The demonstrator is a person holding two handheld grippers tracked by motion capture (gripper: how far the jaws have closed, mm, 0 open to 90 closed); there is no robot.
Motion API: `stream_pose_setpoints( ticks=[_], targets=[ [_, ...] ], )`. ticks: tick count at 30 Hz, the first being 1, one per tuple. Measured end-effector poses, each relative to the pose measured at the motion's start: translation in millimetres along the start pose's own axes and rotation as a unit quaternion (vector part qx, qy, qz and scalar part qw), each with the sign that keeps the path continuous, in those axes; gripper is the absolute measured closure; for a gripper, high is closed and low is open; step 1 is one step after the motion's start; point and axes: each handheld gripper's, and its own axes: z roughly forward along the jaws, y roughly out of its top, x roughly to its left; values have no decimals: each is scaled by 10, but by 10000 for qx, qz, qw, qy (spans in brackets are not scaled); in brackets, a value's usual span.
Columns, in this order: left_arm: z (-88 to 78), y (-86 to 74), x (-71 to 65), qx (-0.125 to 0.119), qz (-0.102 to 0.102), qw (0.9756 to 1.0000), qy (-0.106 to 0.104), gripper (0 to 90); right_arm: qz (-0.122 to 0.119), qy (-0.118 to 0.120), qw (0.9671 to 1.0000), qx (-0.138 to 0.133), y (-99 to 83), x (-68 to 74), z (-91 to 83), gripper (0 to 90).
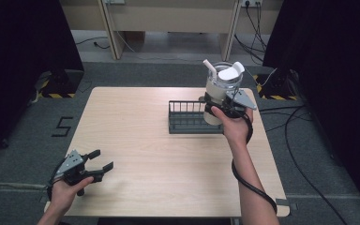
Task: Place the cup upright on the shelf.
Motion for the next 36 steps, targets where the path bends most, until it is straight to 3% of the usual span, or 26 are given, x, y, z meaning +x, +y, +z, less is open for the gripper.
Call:
stream_pose_setpoints(
  ticks=[36],
  targets=[
    [-2, -11, 23, -19, -60, 10000, 6, 179, 183, -95, 9996, 174, -34, 35, 493, 108]
  ],
)
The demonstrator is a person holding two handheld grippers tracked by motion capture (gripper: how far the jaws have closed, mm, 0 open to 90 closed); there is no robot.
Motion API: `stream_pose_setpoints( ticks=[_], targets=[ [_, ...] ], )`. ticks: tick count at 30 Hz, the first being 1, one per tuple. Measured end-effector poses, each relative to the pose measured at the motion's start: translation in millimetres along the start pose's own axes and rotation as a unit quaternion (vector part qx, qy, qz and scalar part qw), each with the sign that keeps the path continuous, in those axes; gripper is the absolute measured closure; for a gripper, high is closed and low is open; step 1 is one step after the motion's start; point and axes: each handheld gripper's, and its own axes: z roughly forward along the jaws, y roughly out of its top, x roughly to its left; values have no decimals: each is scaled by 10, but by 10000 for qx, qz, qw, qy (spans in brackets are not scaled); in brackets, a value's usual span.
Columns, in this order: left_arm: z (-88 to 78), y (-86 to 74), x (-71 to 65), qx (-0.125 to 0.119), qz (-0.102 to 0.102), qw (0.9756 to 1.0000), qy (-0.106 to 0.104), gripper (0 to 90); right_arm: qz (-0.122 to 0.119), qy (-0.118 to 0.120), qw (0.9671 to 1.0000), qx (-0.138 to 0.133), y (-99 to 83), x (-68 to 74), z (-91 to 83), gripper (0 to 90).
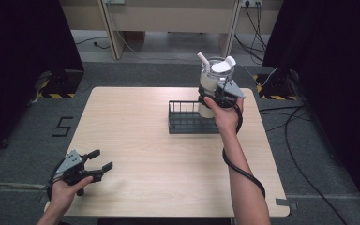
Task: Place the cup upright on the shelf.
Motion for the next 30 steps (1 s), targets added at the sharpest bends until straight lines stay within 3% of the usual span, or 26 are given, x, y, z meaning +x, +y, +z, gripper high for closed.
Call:
stream_pose_setpoints(
  ticks=[9, 17, 30],
  targets=[
    [2, 0, -2, -4, -2, 10000, -13, 179, 1, 0, 10000, 38, -16, 31, 116, 108],
    [-2, 1, 4, -13, -7, 10000, -10, 179, 78, -21, 9998, 167, -122, 44, 216, 108],
    [4, -1, 2, -5, -4, 10000, -20, 179, -31, -78, 9992, 378, -327, 48, 321, 107]
  ],
)
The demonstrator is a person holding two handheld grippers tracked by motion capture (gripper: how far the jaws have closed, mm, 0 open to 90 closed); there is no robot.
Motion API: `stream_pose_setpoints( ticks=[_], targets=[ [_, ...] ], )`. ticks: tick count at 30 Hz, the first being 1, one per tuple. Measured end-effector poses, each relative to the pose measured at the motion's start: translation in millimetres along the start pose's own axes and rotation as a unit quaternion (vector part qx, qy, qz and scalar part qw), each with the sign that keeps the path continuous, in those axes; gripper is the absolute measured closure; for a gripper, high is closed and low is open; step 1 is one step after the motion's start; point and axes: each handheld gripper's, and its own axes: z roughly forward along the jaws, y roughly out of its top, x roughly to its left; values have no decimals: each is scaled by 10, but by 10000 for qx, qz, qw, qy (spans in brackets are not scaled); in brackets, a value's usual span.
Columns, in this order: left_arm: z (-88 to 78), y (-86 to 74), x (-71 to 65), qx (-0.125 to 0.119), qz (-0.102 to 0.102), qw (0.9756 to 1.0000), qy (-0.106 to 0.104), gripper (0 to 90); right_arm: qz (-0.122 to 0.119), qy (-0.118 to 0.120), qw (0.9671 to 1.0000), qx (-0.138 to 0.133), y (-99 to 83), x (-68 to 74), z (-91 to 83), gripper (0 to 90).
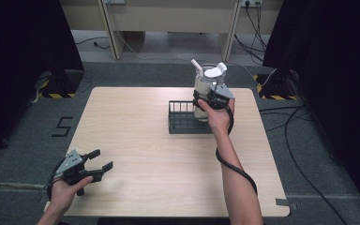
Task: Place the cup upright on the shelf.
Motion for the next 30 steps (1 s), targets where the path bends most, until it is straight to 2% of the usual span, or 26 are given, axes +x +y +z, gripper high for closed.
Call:
stream_pose_setpoints(
  ticks=[15, 25, 30],
  targets=[
    [1, 0, -5, -2, 2, 10000, -8, 179, -70, -26, 9999, 131, -142, 5, 55, 106],
    [2, 0, -9, 7, 20, 10000, -22, 180, -163, -19, 9998, 82, -180, 23, 56, 104],
    [3, 3, -17, 8, 45, 10000, -41, 180, -172, 60, 9998, 46, -200, 7, 46, 86]
  ],
)
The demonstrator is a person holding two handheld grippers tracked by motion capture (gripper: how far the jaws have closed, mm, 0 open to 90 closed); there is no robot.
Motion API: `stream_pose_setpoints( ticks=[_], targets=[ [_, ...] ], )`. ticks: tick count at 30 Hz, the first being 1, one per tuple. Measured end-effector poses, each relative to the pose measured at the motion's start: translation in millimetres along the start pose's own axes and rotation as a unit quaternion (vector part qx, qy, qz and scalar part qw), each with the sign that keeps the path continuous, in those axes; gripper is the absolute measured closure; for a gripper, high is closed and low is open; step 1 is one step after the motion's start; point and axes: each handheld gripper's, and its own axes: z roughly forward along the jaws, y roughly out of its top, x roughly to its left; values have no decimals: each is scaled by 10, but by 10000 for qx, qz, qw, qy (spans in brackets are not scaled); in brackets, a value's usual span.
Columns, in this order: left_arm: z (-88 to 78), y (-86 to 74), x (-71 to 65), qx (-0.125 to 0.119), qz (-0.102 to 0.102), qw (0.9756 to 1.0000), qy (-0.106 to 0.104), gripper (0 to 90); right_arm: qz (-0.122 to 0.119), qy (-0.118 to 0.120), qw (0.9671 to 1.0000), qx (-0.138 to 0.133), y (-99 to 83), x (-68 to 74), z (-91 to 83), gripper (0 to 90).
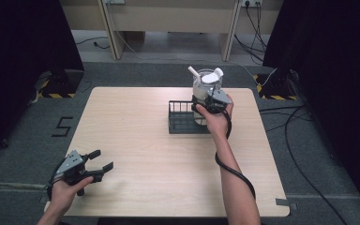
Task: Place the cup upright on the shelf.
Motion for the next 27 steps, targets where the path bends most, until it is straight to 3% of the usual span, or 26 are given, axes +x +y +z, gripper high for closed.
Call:
stream_pose_setpoints(
  ticks=[16, 27],
  targets=[
    [6, 1, -3, 9, 21, 10000, -17, 179, 78, -81, 9994, -331, -77, 24, -66, 29],
    [4, 4, -4, 3, 27, 10000, -13, 179, 83, -101, 9992, -373, -96, 49, -148, 14]
  ],
)
